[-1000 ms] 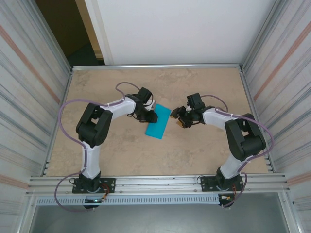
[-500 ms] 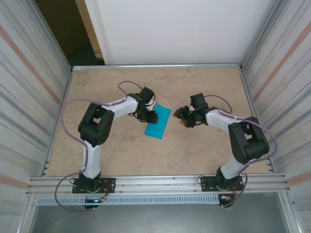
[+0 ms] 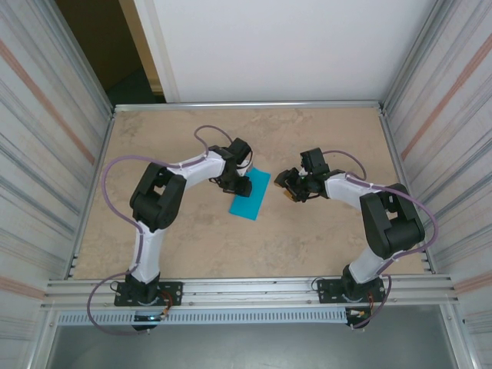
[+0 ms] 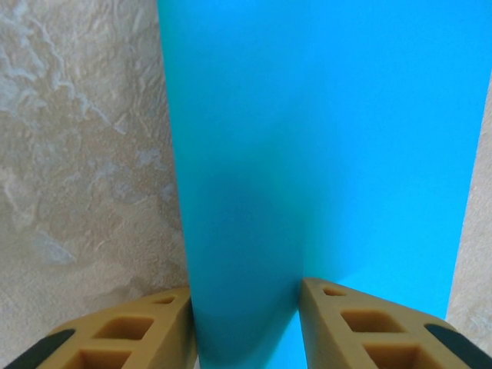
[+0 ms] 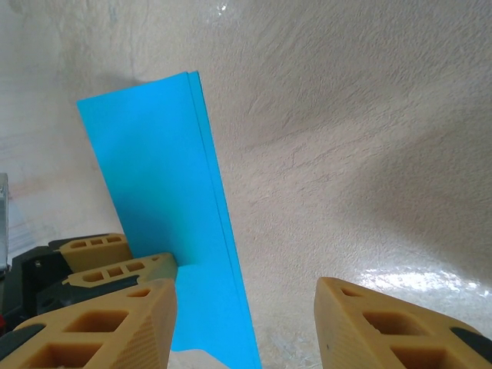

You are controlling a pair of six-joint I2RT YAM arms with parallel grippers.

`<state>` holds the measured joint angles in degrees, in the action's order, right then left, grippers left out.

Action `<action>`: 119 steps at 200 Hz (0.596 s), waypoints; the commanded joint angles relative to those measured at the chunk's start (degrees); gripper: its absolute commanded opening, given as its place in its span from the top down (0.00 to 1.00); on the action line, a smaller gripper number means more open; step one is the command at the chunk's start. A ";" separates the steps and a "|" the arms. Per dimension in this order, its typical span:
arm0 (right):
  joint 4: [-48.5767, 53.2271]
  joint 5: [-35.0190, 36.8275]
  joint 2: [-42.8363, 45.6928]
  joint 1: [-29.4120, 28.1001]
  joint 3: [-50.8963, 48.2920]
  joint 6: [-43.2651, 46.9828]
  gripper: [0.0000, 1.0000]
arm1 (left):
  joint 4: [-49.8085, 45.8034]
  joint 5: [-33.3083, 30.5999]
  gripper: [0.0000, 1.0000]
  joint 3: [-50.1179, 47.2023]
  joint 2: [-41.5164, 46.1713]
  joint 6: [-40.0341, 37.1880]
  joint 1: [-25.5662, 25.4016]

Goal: Fold a paper plane with a square sheet of paper (pick it up from the middle)
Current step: First fold in half a square sheet of paper at the center of the table, then hold the square sheet of paper at the center of the table.

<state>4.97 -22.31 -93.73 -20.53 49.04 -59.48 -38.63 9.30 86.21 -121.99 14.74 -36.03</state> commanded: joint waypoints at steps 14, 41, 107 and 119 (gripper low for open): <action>-0.25 0.23 -0.48 0.08 -1.49 0.74 0.51 | 0.75 2.06 0.59 -4.99 -13.31 -1.91 -3.08; -0.22 0.33 -0.45 0.10 -1.58 0.71 0.50 | 0.75 2.21 0.58 -4.85 -13.94 -1.78 -3.08; -1.03 -0.53 -1.01 -0.24 -1.59 0.95 0.50 | 0.15 2.39 0.56 -4.38 -15.16 -1.82 -3.17; -1.31 -0.90 -0.96 -0.52 -1.61 1.12 0.50 | -0.02 2.06 0.56 -4.43 -15.46 -1.88 -3.17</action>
<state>4.36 -22.37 -93.73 -20.62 48.07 -59.48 -40.60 8.47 87.64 -123.24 14.31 -36.49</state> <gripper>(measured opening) 0.496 0.441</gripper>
